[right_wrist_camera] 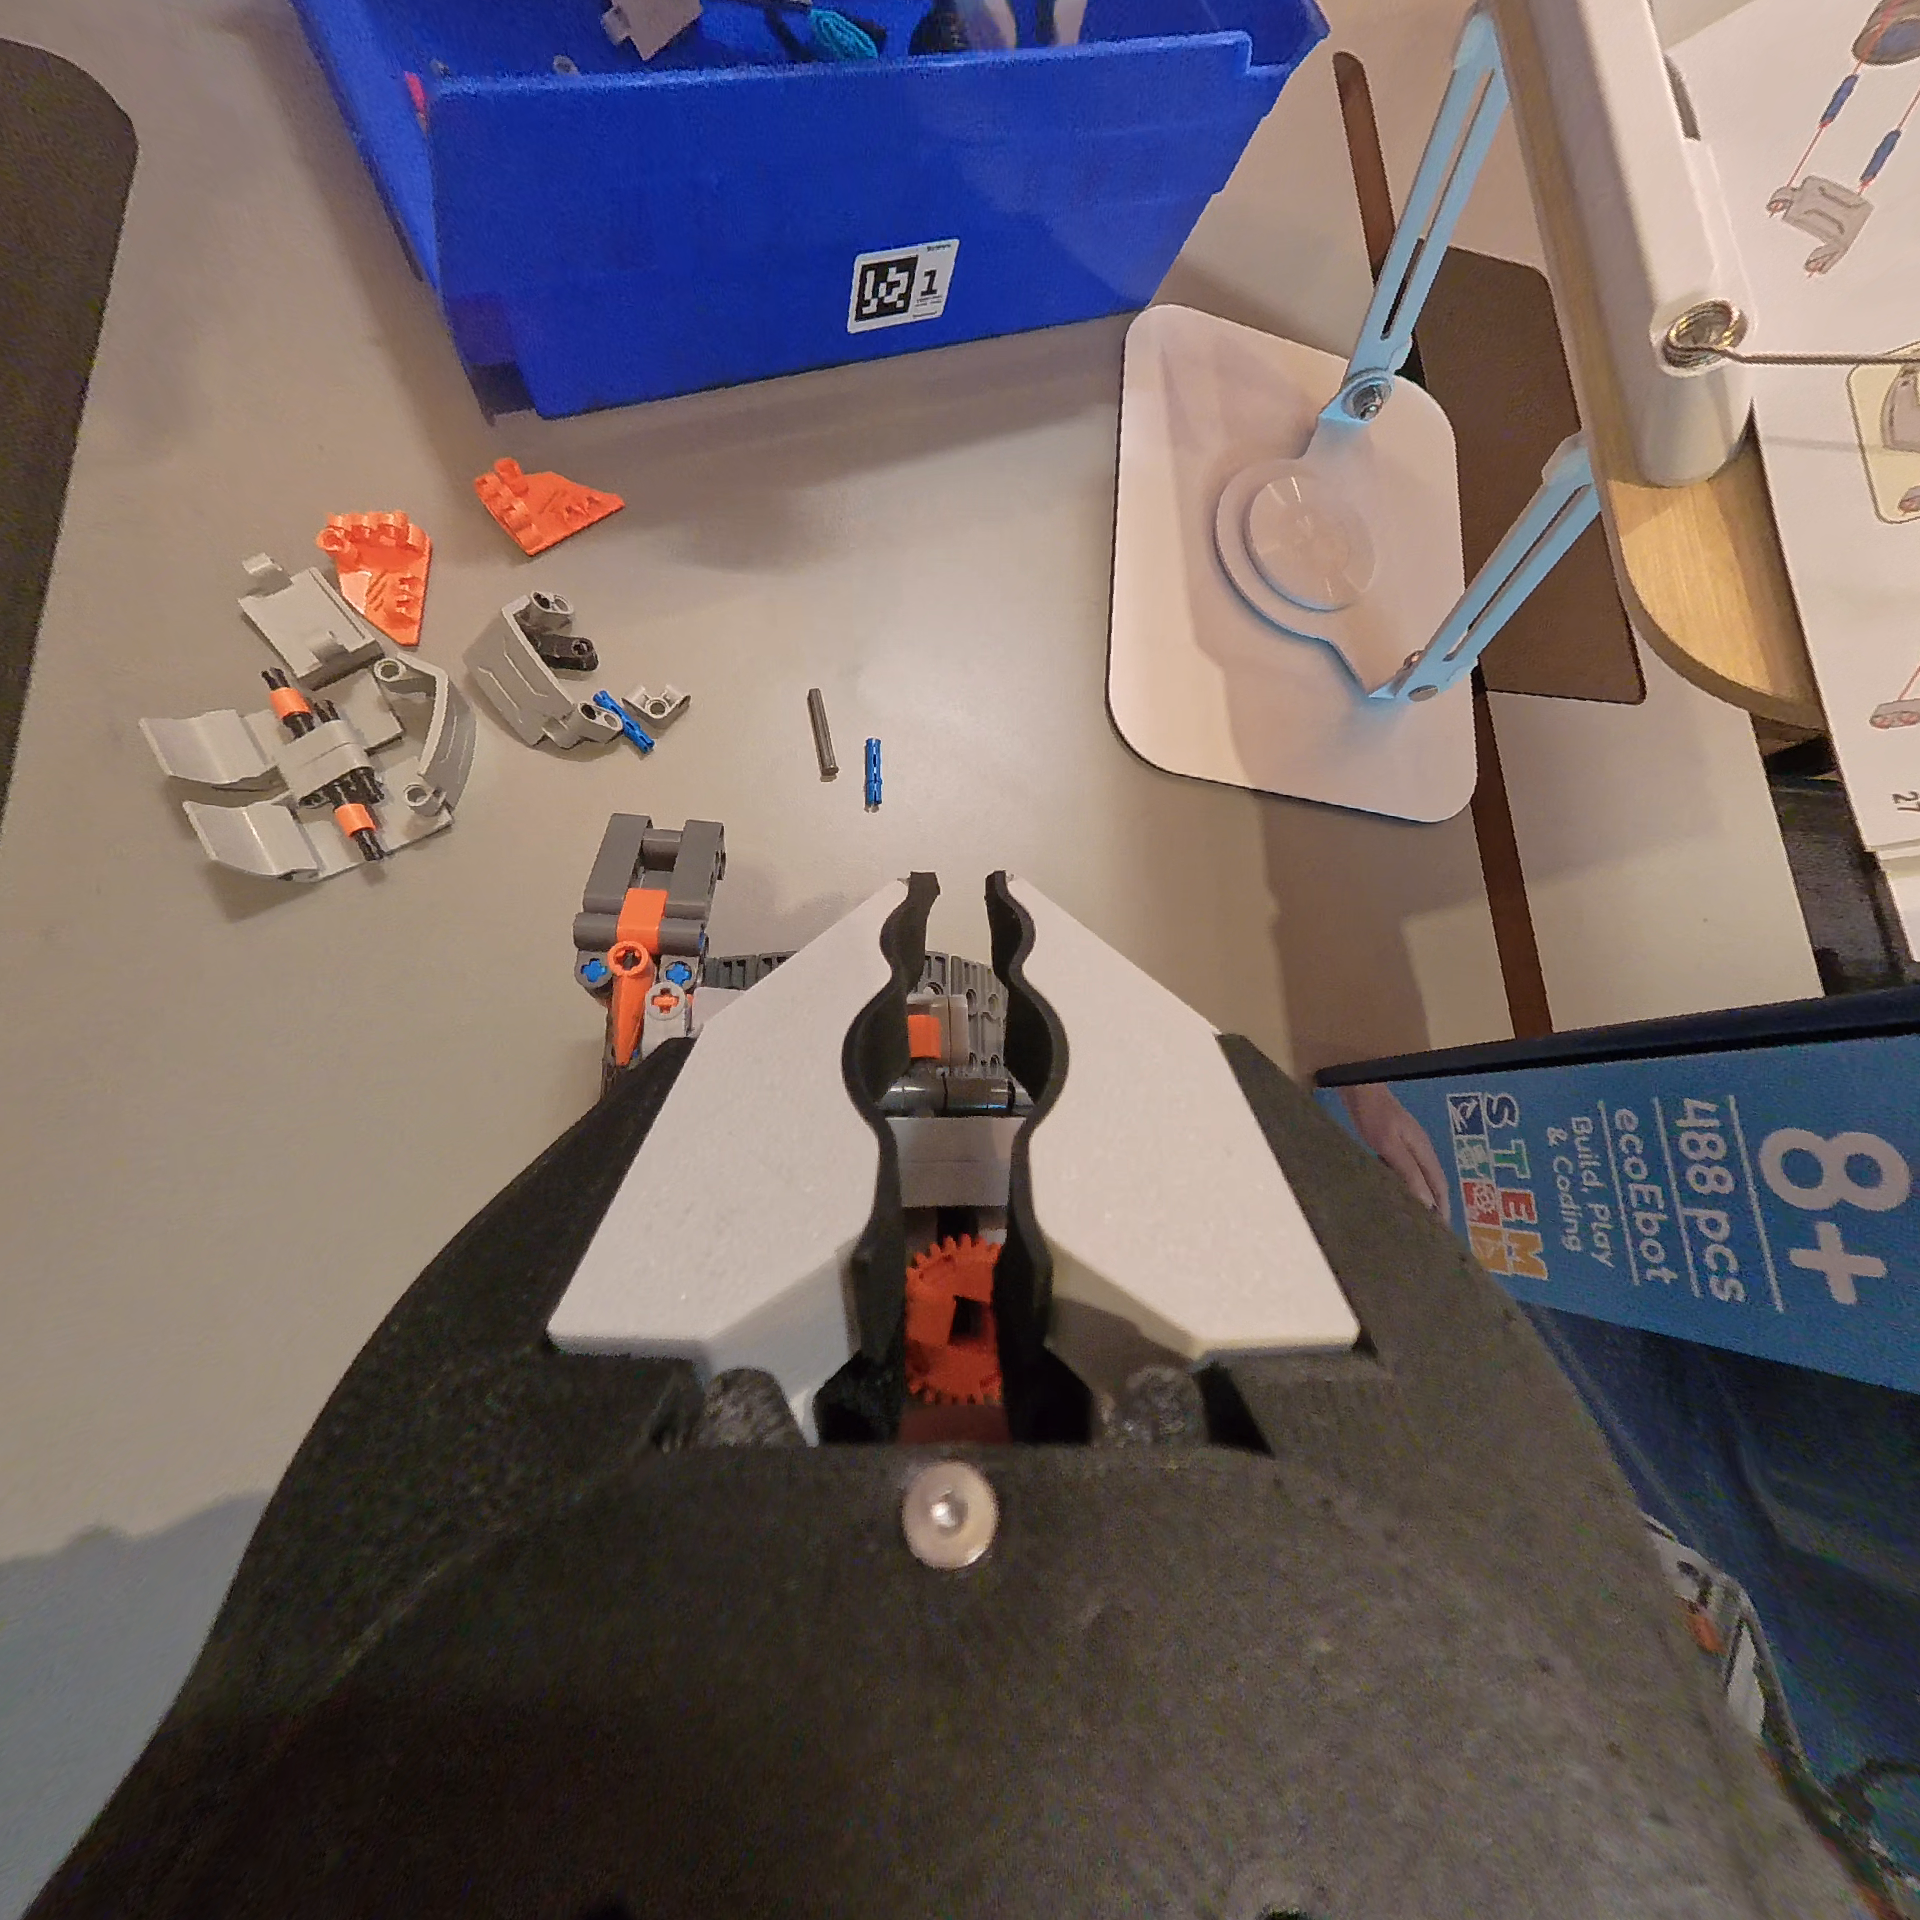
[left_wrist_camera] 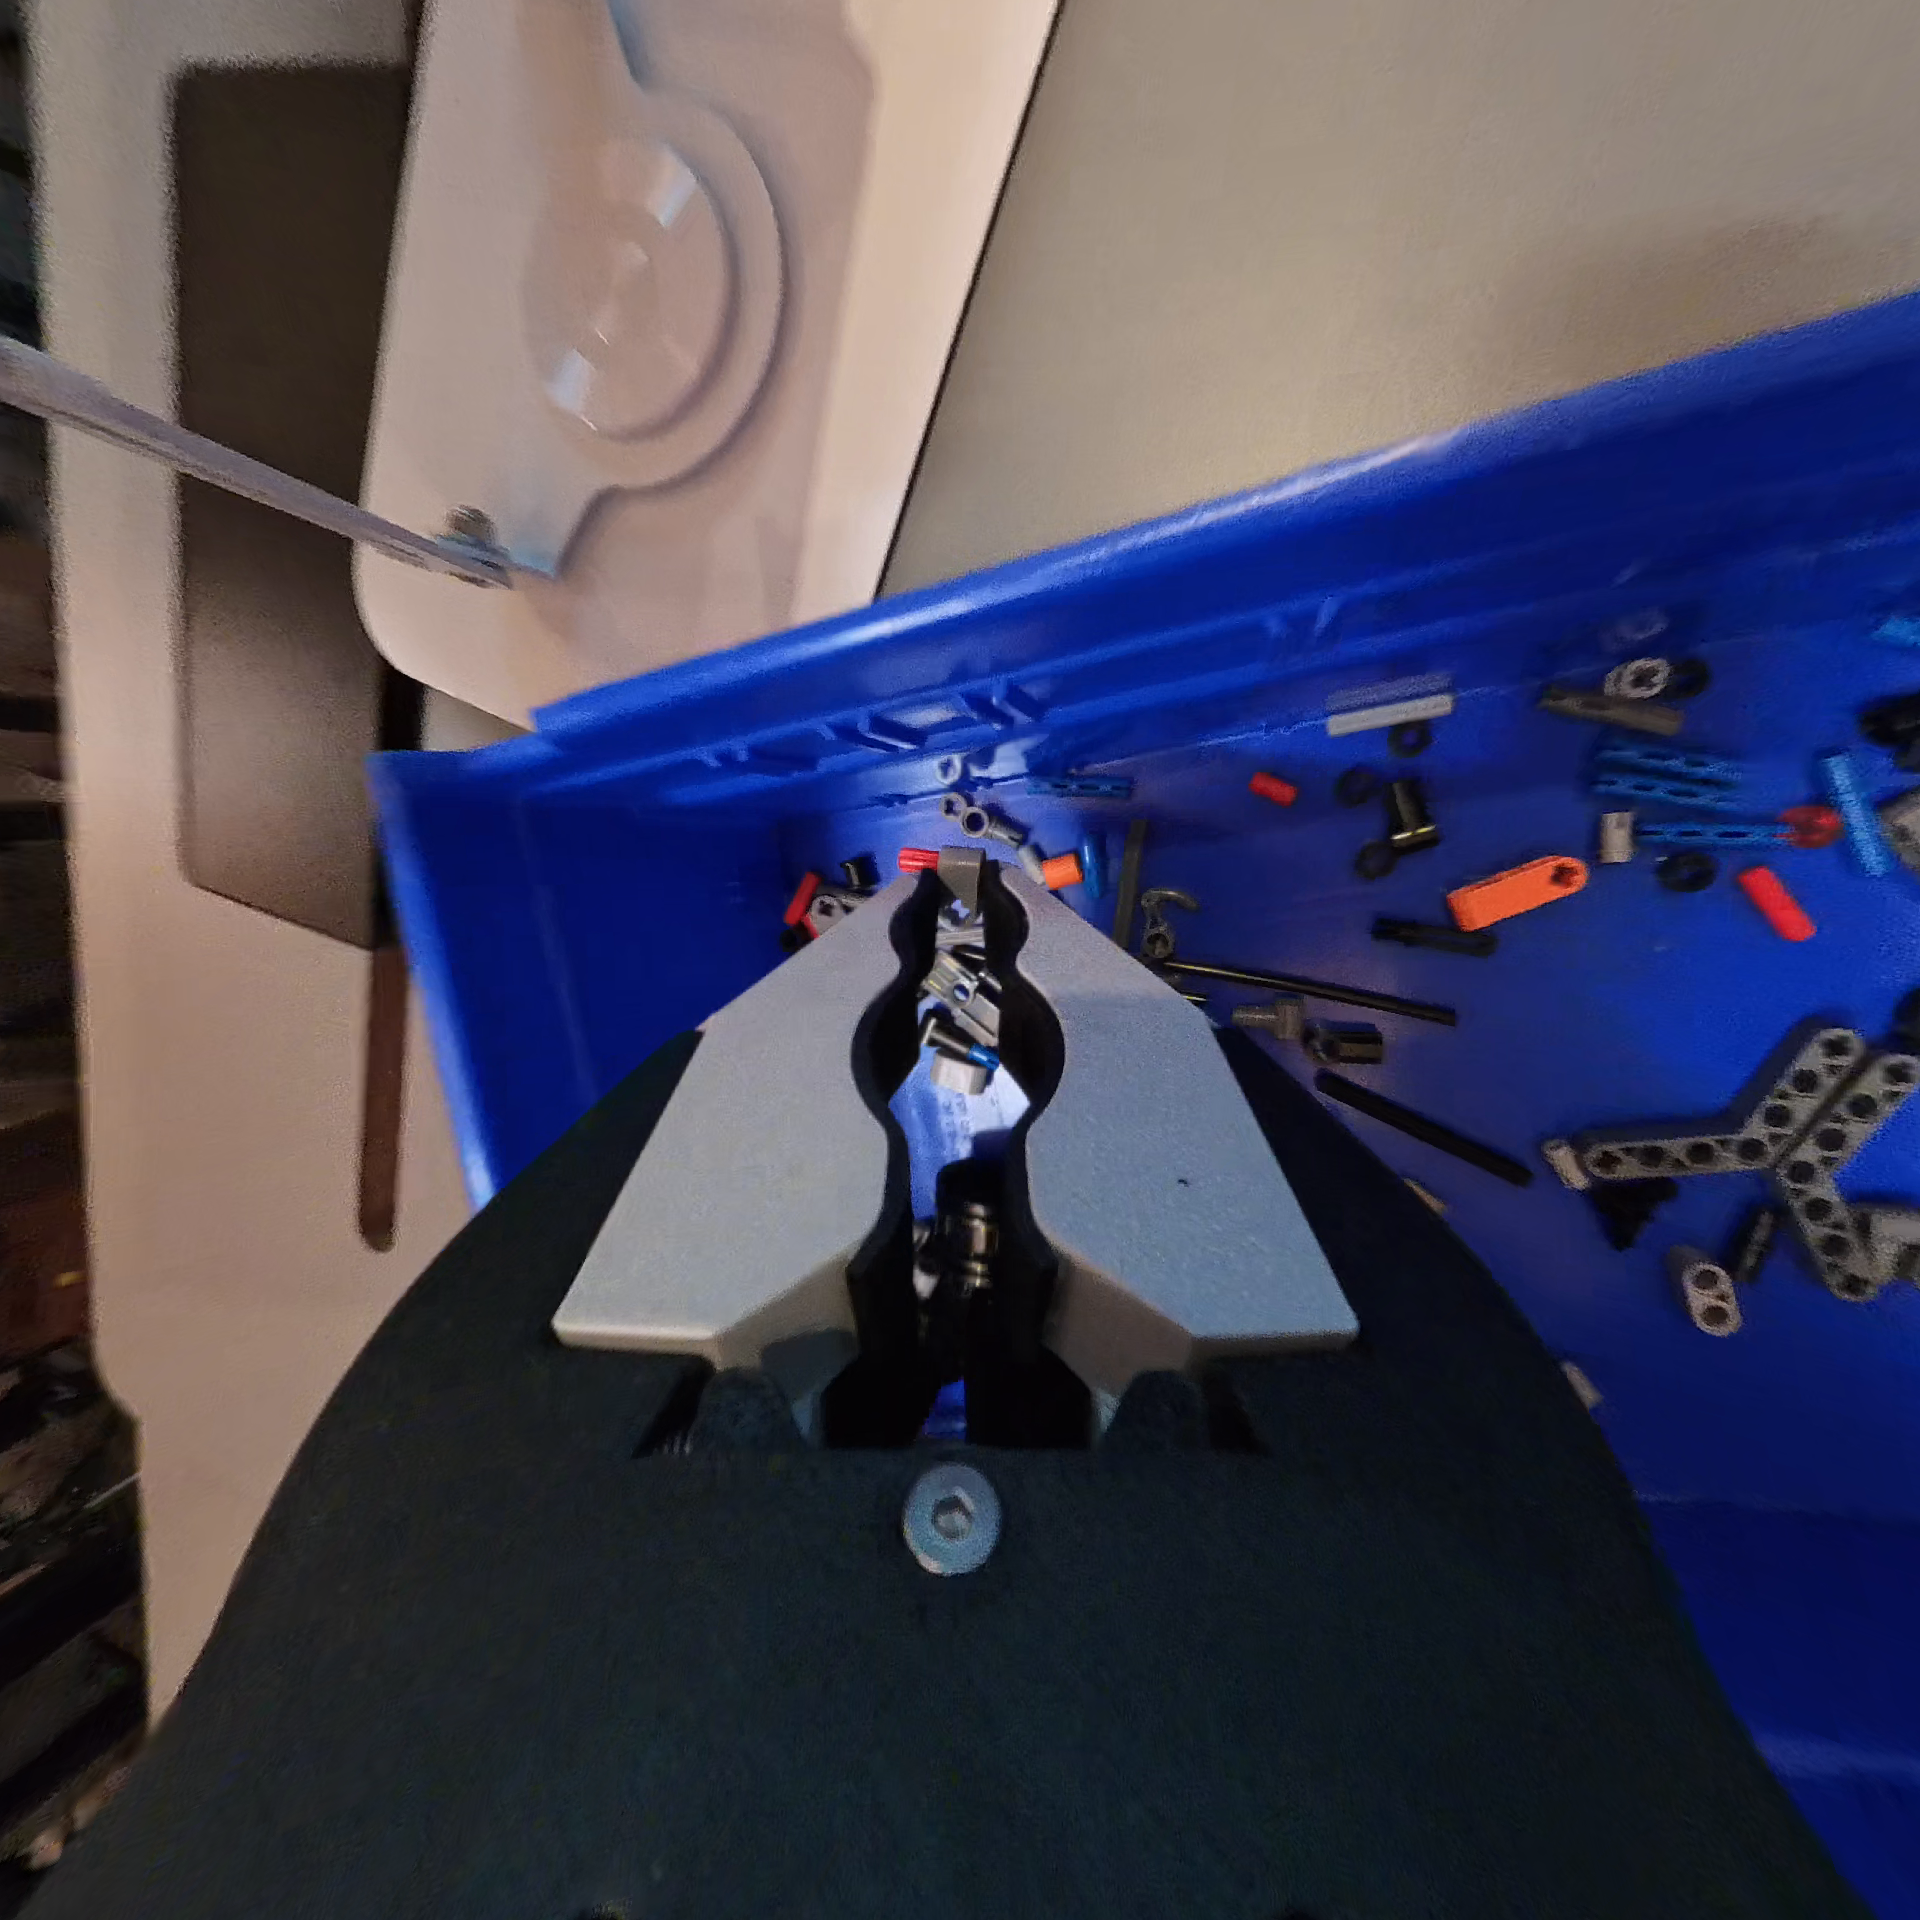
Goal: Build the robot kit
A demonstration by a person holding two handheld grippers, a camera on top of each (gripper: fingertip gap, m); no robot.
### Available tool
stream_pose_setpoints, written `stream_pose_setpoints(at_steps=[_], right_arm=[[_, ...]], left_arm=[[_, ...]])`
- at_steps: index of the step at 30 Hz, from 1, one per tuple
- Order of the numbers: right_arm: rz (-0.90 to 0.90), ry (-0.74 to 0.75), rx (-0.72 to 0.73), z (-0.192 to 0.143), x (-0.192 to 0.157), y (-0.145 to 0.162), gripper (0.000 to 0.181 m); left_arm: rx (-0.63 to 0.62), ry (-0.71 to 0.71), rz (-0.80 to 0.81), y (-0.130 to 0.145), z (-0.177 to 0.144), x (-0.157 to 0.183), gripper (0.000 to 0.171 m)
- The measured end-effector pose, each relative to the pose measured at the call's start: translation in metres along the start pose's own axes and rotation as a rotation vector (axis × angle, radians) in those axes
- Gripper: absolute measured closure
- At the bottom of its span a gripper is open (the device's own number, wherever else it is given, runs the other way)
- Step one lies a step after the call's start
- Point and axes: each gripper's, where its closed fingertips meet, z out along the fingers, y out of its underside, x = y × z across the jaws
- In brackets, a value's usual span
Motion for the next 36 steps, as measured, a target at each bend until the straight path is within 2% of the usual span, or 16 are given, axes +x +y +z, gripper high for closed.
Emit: stream_pose_setpoints(at_steps=[4,8,11,17,21,25,31,35,36], right_arm=[[-0.006,0.004,0.008,-0.003,-0.001,-0.003,0.172],[-0.019,0.005,0.015,-0.005,-0.003,-0.008,0.172],[-0.033,0.01,0.019,-0.008,-0.005,-0.013,0.172],[-0.057,0.037,0.048,-0.023,-0.006,-0.023,0.172],[-0.059,0.053,0.064,-0.031,-0.003,-0.025,0.172],[-0.055,0.062,0.075,-0.036,-0.001,-0.025,0.172],[-0.041,0.061,0.074,-0.036,0.003,-0.021,0.172],[-0.038,0.055,0.063,-0.032,0.003,-0.018,0.172],[-0.038,0.055,0.062,-0.032,0.003,-0.018,0.172]], left_arm=[[0.074,-0.066,0.029,-0.029,-0.049,0.0,0.165],[0.17,-0.037,0.089,-0.079,-0.082,0.027,0.165],[0.163,0.01,0.207,-0.114,-0.076,0.06,0.165],[0.084,0.152,0.442,-0.165,-0.031,0.123,0.166],[-0.017,0.268,0.551,-0.17,0.005,0.15,0.166],[-0.107,0.388,0.647,-0.157,0.03,0.175,0.165],[-0.159,0.514,0.736,-0.143,0.04,0.21,0.165],[-0.141,0.497,0.752,-0.145,0.041,0.212,0.164],[-0.129,0.476,0.748,-0.148,0.041,0.209,0.16]])
